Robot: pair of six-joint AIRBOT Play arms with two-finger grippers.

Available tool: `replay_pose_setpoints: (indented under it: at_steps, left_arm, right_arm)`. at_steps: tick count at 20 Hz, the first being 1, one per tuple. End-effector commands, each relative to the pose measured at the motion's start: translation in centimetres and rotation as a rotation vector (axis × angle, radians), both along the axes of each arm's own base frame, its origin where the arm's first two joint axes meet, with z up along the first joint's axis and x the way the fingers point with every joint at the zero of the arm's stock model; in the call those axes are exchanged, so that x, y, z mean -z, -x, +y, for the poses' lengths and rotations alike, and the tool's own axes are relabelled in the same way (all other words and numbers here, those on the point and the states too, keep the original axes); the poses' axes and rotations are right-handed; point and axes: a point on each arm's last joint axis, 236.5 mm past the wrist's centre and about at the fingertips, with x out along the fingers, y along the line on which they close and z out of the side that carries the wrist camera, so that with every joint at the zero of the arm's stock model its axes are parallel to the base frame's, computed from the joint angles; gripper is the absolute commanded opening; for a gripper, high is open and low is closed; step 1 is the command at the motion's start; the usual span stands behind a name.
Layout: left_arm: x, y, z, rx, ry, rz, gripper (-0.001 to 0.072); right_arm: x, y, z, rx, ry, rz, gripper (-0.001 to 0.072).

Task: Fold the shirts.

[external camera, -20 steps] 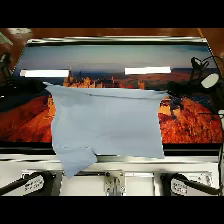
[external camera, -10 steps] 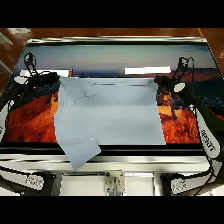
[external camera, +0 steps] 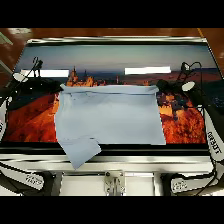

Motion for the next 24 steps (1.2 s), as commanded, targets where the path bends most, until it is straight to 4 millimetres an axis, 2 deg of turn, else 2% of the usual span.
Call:
replay_pose_setpoints:
  at_steps: [1,2,4,9,10,11,12,13,15,17,18,20,21,22,24]
  left_arm:
    - [3.0,9.0,3.4,0.032,-0.152,0.420,0.0039]
    - [3.2,10.0,3.7,0.037,-0.163,0.464,0.0040]
    - [3.4,10.3,3.6,0.013,-0.154,0.490,0.0040]
    - [3.7,10.6,3.3,-0.025,-0.141,0.528,0.0046]
    - [3.6,10.8,3.0,-0.017,-0.139,0.536,0.0159]
    - [3.5,11.2,3.0,-0.011,-0.137,0.549,0.0403]
    - [3.1,11.6,3.0,0.000,-0.135,0.560,0.0525]
    - [2.6,12.1,3.3,0.014,-0.131,0.572,0.0531]
    - [0.9,13.3,4.1,0.018,-0.121,0.590,0.0532]
    - [-1.1,15.0,4.9,0.024,-0.111,0.601,0.0532]
    - [-1.8,15.8,5.4,0.001,-0.102,0.592,0.0532]
    - [-2.1,18.3,5.1,-0.051,-0.027,0.570,0.0563]
    - [-1.7,20.5,4.3,-0.053,0.032,0.582,0.0610]
    - [-0.9,23.2,3.2,-0.051,0.101,0.611,0.0607]
    - [1.4,27.4,1.0,-0.092,0.209,0.651,0.0585]
  right_arm:
    - [3.4,6.8,-1.3,-0.048,-0.032,0.312,0.0058]
    - [4.2,7.9,-1.5,-0.061,-0.015,0.366,0.0058]
    - [5.3,9.0,-1.1,-0.086,-0.010,0.425,0.0058]
    - [7.3,9.4,-0.3,-0.056,-0.050,0.479,0.0068]
    - [7.0,8.9,-0.3,-0.049,-0.056,0.458,0.0140]
    - [6.3,8.4,-0.4,-0.054,-0.058,0.433,0.0313]
    - [5.0,8.0,-0.3,-0.088,-0.057,0.401,0.0477]
    - [3.3,7.6,-0.4,-0.123,-0.043,0.368,0.0520]
    - [-0.6,7.6,-1.4,-0.179,0.012,0.315,0.0520]
    - [-3.1,9.8,-4.3,-0.189,0.113,0.342,0.0517]
    - [-3.6,11.6,-5.8,-0.168,0.133,0.394,0.0517]
    - [-3.6,14.8,-7.0,-0.184,0.102,0.494,0.0517]
    - [-3.4,16.2,-7.4,-0.196,0.082,0.537,0.0517]
    - [-3.1,17.3,-7.7,-0.200,0.062,0.570,0.0517]
    - [-2.6,17.8,-7.3,-0.191,0.007,0.578,0.0517]
